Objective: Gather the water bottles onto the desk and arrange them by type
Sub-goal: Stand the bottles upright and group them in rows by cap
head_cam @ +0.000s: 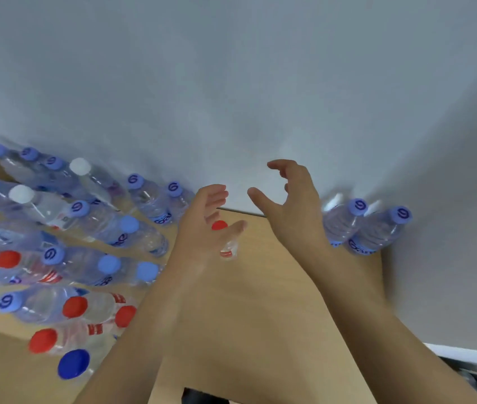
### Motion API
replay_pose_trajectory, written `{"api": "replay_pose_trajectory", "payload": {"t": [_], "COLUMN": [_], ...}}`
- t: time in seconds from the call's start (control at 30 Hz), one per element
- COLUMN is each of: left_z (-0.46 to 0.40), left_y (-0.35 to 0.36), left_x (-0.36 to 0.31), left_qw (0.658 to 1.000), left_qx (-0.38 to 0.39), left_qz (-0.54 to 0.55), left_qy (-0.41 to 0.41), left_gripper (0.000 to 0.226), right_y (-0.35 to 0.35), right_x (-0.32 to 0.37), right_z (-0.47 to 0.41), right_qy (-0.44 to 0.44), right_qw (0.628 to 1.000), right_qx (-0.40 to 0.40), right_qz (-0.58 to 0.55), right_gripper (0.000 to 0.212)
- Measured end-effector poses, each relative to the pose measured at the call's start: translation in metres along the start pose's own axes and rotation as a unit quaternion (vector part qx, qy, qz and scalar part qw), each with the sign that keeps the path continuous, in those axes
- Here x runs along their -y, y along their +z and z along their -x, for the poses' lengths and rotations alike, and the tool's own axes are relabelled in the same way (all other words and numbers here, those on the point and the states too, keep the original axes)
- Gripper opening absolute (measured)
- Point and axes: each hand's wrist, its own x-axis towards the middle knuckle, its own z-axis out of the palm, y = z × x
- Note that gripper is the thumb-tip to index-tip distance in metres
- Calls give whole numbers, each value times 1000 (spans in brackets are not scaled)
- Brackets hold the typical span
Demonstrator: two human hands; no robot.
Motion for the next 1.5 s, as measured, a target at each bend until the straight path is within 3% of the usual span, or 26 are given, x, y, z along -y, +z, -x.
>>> {"api": "replay_pose_trajectory", "payload": {"t": [0.3, 0.53, 0.87, 1.23, 1.5], "left_z": [40, 56, 26, -7, -5], "left_y": [-150, -210, -206, -187, -186], "left_x": [20, 43, 52, 57, 59], "left_qw": [991, 986, 996, 999, 999], "left_qx": [-133, -161, -76, -37, -31], "left_qz": [2, -27, 2, -19, -24], "left_qy": [-22, -34, -53, -27, -36], "left_gripper": [54, 53, 51, 52, 49], "right_y": [117, 182, 188, 205, 217], "right_x": [50, 53, 19, -13, -21], "right_z": [26, 36, 12, -18, -21], "right_qy": [-15, 16, 98, 150, 191], "right_qw": [993, 992, 995, 987, 977], "right_qx": [108, 124, 15, 53, 49], "right_qz": [-43, -8, 15, -12, -79], "right_gripper": [40, 52, 62, 72, 58]}}
